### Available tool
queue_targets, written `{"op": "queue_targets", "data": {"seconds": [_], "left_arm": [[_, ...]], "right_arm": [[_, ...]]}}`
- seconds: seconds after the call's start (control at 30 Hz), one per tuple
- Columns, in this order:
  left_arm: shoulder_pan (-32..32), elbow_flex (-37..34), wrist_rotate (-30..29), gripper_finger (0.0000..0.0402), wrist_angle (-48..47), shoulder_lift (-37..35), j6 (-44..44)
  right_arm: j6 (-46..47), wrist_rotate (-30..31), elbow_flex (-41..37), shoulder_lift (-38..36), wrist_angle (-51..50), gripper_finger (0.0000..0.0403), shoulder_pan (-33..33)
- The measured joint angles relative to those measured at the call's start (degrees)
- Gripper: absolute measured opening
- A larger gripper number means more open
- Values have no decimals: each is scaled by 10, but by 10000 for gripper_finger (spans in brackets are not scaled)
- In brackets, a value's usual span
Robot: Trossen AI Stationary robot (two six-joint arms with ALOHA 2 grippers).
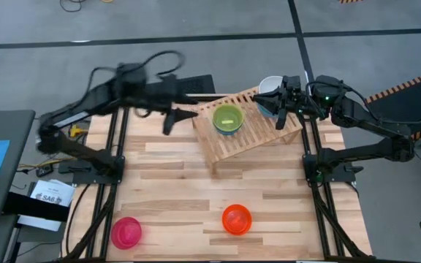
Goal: Place and stack bowls onto a shelf
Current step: Stack the small orange bowl on top of the small yellow bowl on the shelf
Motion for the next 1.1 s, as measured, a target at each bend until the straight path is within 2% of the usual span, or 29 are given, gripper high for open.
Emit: {"op": "queue_targets", "data": {"seconds": [0.2, 0.27, 0.4, 0.53, 0.67, 0.8, 0.87, 1.0, 1.1], "left_arm": [[-15, -268, -8, 180, 225, -189, -70], [-18, -332, -14, 180, 270, -241, -85], [-18, -418, -69, 180, 323, -322, -116], [-18, -446, -99, 180, 333, -362, -123], [-18, -448, -104, 180, 333, -370, -123], [-18, -448, -105, 180, 322, -375, -110], [-18, -448, -106, 180, 320, -375, -109], [-18, -448, -107, 180, 310, -373, -112], [-18, -448, -107, 180, 306, -373, -123]], "right_arm": [[0, 0, 0, 1, 0, 56, 0], [0, 0, 0, 1, 0, 56, 0], [0, 0, 0, 1, 0, 56, 0], [0, 0, 0, 1, 1, 56, 0], [14, 0, 0, 1, 3, 56, 0], [79, -6, 0, 1, 3, 59, -4], [111, -30, 0, 1, 3, 66, 4], [178, -65, 1, 15, -13, 98, 62], [222, -77, 0, 37, -82, 133, 127]]}}
